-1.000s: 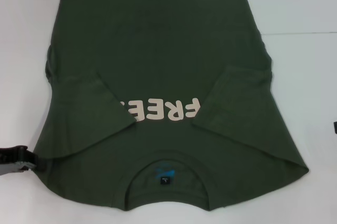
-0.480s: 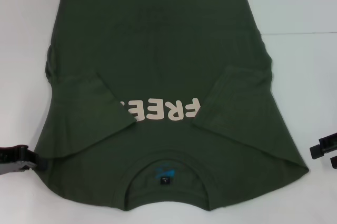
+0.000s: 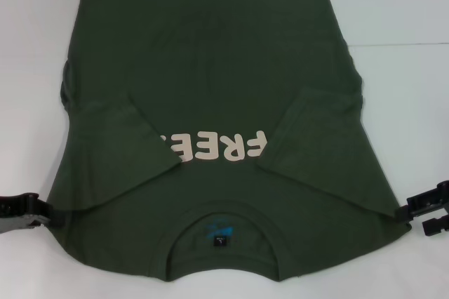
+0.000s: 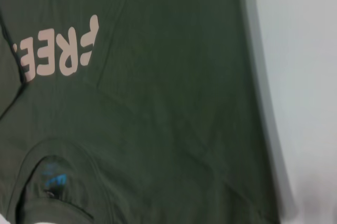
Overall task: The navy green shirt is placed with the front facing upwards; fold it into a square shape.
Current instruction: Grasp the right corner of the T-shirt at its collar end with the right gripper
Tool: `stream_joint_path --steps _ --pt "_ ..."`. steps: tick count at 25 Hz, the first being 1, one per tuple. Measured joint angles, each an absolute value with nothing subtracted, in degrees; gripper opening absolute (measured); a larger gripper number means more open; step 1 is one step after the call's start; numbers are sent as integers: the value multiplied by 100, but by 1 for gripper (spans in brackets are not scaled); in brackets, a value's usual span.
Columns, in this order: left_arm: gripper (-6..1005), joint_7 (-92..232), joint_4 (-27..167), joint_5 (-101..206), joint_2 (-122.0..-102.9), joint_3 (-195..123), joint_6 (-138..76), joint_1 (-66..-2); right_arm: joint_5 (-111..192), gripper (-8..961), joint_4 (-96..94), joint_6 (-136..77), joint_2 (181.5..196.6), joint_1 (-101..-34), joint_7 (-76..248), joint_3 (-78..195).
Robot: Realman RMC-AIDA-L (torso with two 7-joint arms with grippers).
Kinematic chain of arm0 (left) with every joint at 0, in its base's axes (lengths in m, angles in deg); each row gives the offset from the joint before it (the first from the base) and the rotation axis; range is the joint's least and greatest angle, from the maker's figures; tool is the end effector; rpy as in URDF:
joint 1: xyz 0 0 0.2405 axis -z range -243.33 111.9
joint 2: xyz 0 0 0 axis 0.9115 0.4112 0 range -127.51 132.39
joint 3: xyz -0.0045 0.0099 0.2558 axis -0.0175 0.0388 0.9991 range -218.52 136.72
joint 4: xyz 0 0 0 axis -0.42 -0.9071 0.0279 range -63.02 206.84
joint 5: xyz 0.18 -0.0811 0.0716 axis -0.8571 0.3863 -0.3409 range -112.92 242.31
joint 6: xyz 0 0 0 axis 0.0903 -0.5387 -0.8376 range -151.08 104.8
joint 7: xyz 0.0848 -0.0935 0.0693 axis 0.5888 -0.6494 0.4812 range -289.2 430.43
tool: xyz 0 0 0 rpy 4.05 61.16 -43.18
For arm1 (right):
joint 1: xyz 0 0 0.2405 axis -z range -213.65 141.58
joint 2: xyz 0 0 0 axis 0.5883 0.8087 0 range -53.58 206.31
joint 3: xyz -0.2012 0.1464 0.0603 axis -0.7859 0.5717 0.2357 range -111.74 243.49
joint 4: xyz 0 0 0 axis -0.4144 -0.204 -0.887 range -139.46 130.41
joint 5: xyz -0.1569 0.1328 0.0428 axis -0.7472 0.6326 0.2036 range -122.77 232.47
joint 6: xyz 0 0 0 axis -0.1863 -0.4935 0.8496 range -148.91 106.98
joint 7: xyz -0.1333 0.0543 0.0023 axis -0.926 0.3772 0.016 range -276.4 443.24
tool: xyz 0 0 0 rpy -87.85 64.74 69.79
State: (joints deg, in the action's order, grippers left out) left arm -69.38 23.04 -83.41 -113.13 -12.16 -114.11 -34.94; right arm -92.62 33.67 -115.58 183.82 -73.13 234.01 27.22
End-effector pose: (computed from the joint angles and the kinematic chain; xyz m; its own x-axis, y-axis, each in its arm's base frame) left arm -0.3339 0.3190 0.0584 0.0852 0.9571 0.2769 0.9902 -0.0505 -0.1301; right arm 0.3173 0.3371 0.0691 -0.0100 -0.9964 -0.0842 -0.9887 0.0224 -0.1482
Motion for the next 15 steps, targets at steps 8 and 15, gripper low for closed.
stream_joint_path --steps 8,15 --pt "33 -6916 2304 -8330 -11324 -1216 -11411 -3504 -9273 765 3232 -11355 18453 -7272 23288 2691" --pt "33 -6913 2304 -8331 -11322 -1216 -11405 -3504 -9272 765 3195 -11237 18472 -7248 23235 2672"
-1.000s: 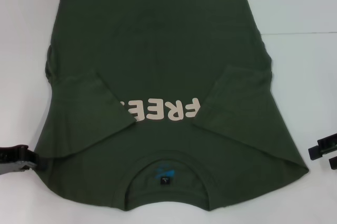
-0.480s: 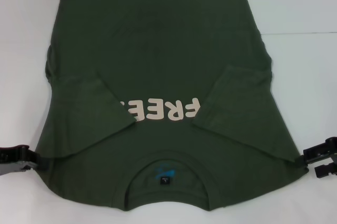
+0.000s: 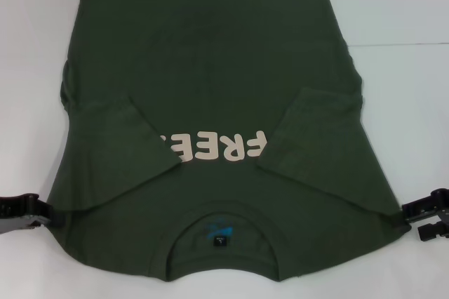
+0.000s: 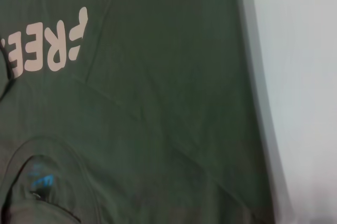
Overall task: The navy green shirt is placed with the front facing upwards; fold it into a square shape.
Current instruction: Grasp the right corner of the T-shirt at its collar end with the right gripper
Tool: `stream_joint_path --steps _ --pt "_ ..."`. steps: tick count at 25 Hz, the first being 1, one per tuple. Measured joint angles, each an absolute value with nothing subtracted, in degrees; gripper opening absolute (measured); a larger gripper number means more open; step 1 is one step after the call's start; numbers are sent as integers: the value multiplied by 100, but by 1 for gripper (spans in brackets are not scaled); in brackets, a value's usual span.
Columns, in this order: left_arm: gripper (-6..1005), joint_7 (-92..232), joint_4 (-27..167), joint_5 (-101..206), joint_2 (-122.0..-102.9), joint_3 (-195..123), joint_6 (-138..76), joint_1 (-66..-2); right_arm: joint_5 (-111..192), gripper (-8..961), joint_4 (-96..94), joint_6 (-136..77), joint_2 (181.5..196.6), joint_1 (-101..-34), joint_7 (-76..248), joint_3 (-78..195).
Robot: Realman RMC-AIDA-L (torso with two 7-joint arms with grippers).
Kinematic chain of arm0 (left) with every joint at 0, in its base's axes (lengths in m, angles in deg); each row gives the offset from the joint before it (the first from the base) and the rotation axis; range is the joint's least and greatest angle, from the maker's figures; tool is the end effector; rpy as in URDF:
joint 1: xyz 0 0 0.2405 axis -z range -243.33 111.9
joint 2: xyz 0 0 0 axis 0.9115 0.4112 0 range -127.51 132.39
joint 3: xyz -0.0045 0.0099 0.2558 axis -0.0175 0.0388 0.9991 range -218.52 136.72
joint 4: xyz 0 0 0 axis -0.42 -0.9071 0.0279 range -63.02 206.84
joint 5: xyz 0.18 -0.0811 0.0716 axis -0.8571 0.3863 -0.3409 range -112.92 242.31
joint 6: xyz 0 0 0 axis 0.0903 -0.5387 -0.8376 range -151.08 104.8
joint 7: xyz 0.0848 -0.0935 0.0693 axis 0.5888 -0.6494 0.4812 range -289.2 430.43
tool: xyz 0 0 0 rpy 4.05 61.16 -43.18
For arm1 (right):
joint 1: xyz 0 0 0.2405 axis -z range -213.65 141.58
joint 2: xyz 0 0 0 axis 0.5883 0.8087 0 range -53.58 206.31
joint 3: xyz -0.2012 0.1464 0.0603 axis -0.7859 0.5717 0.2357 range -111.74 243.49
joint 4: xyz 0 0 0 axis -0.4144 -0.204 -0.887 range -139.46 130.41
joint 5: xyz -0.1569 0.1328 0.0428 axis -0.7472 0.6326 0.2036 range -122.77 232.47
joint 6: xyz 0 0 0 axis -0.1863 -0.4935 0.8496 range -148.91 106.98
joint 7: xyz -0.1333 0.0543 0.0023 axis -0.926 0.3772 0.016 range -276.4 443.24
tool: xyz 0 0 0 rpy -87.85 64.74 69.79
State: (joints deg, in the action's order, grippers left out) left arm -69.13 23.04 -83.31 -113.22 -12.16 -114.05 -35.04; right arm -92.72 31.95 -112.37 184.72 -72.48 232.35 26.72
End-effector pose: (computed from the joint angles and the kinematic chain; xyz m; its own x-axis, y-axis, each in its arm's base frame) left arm -0.3341 0.3185 0.0577 0.0877 0.9567 0.2775 0.9902 -0.0533 -0.1293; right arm 0.3250 0.3341 0.0571 -0.0026 -0.9958 -0.0919 -0.9873 0.0172 -0.1581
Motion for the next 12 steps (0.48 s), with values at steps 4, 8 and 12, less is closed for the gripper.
stream_joint_path --steps 4,8,12 --pt "33 -6912 2304 -8331 -11322 -1216 -11403 -3505 -9273 764 3192 -11194 18519 -7249 23218 2675" --pt "33 -6913 2304 -8325 -11322 -1216 -11396 -3505 -9272 764 3192 -11147 18539 -7251 23208 2677" --pt "33 -6911 2304 -8322 -11322 -1261 -11396 -3505 -9249 764 3192 -11126 18552 -7255 23195 2679"
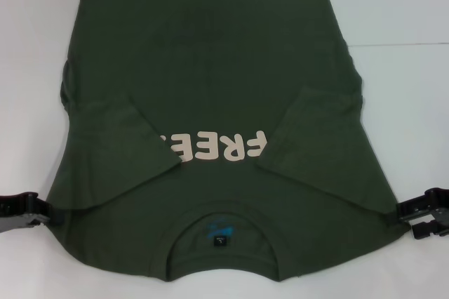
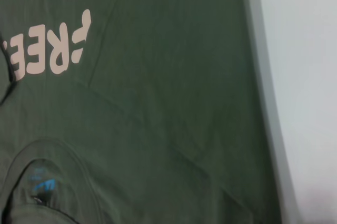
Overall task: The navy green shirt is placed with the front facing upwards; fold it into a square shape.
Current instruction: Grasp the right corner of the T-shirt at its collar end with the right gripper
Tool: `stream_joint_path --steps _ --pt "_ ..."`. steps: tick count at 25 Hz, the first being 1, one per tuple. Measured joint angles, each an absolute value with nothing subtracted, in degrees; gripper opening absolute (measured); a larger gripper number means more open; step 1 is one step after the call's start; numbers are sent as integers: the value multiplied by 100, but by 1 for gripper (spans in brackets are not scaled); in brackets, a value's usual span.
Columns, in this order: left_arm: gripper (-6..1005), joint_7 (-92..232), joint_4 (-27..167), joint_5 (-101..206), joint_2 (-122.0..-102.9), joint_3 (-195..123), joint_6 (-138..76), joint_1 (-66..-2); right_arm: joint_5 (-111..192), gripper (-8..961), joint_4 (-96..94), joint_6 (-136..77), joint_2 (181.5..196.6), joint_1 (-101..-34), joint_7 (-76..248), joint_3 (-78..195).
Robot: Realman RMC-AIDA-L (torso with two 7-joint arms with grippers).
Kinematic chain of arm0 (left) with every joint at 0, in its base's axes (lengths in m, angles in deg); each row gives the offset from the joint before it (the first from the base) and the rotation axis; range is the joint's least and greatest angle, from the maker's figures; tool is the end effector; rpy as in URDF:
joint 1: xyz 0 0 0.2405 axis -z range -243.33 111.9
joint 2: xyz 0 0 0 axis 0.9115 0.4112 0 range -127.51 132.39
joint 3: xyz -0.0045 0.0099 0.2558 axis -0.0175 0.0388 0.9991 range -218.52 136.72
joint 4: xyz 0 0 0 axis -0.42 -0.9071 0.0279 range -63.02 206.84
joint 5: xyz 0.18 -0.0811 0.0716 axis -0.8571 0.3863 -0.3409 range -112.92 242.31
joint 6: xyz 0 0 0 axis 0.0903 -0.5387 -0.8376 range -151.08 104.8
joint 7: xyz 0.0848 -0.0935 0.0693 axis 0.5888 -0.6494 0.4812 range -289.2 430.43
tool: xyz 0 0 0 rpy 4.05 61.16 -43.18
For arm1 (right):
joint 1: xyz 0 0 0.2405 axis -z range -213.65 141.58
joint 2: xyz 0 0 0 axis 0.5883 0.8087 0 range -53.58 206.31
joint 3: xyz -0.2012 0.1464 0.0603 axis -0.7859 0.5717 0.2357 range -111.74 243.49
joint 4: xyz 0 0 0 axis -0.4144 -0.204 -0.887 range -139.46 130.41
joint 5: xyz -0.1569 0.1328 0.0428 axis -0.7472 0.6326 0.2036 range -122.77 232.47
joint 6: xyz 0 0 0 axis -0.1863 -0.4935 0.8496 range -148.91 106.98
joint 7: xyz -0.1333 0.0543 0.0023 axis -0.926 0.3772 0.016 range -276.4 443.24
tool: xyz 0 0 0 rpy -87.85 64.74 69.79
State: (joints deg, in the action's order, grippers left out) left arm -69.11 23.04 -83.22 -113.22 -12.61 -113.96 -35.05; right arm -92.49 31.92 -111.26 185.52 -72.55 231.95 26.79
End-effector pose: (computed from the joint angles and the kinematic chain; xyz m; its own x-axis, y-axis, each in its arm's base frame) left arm -0.3345 0.3187 0.0585 0.0839 0.9547 0.2857 0.9908 -0.0494 -0.1260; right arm 0.3235 0.3356 0.0510 0.0066 -0.9948 -0.1015 -0.9881 0.0091 -0.1533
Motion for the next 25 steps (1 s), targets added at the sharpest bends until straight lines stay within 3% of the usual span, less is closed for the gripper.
stream_joint_path --steps 25 --pt "33 -6895 2304 -8322 -11322 -1286 -11411 -3505 -9268 765 3177 -11019 18632 -7296 23164 2667"
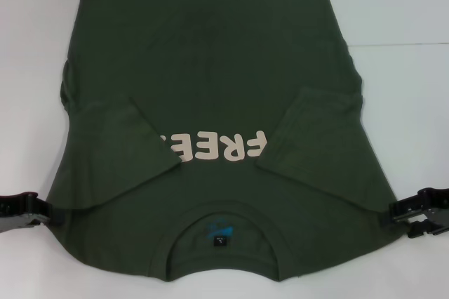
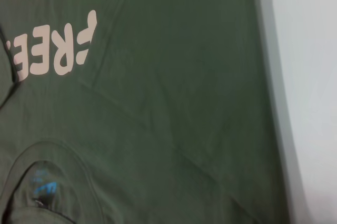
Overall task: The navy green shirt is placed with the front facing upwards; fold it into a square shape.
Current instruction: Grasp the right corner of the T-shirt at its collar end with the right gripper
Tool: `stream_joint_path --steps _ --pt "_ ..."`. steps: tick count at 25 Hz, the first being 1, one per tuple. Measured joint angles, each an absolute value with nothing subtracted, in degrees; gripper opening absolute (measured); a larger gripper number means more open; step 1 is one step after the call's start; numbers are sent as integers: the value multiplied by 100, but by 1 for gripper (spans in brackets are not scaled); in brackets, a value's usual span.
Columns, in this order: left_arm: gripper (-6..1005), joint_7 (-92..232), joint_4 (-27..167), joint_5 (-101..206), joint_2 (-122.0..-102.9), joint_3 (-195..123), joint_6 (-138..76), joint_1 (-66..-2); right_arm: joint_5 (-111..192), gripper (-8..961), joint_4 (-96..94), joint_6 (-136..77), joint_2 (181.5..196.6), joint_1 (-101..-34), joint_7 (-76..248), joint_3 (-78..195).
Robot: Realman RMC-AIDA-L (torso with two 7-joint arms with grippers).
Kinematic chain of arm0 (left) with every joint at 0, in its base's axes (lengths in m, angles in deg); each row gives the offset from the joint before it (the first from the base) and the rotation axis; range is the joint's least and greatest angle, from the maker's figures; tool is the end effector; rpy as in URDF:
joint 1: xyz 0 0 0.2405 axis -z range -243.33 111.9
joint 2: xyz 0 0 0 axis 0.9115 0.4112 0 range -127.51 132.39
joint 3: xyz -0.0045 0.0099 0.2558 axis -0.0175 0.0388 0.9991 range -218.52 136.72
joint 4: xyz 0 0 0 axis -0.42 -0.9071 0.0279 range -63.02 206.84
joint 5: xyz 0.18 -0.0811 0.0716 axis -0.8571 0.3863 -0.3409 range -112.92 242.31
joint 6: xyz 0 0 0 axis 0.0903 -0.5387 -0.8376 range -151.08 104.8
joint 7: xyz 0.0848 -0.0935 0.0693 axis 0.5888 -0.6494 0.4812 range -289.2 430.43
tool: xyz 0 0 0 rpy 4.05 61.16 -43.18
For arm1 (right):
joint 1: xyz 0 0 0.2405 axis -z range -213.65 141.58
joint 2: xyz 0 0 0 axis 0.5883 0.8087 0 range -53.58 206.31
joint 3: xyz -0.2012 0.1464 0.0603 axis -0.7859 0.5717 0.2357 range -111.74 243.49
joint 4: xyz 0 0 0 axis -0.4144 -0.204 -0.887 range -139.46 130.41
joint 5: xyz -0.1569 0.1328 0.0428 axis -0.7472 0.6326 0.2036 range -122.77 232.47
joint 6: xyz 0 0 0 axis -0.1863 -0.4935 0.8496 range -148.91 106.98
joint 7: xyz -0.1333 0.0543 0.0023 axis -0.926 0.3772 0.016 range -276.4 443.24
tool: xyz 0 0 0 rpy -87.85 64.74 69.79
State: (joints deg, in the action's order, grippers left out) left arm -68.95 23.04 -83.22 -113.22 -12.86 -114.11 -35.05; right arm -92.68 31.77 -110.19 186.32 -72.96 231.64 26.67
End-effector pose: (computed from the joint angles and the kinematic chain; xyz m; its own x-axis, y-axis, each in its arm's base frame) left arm -0.3346 0.3184 0.0588 0.0841 0.9543 0.2868 0.9911 -0.0503 -0.1233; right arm 0.3208 0.3378 0.0445 0.0192 -0.9945 -0.1032 -0.9879 -0.0030 -0.1552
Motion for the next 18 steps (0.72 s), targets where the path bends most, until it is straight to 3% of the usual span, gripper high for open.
stream_joint_path --steps 18 --pt "34 -6900 2304 -8322 -11322 -1287 -11410 -3487 -9234 764 3053 -10865 18685 -7396 23151 2656"
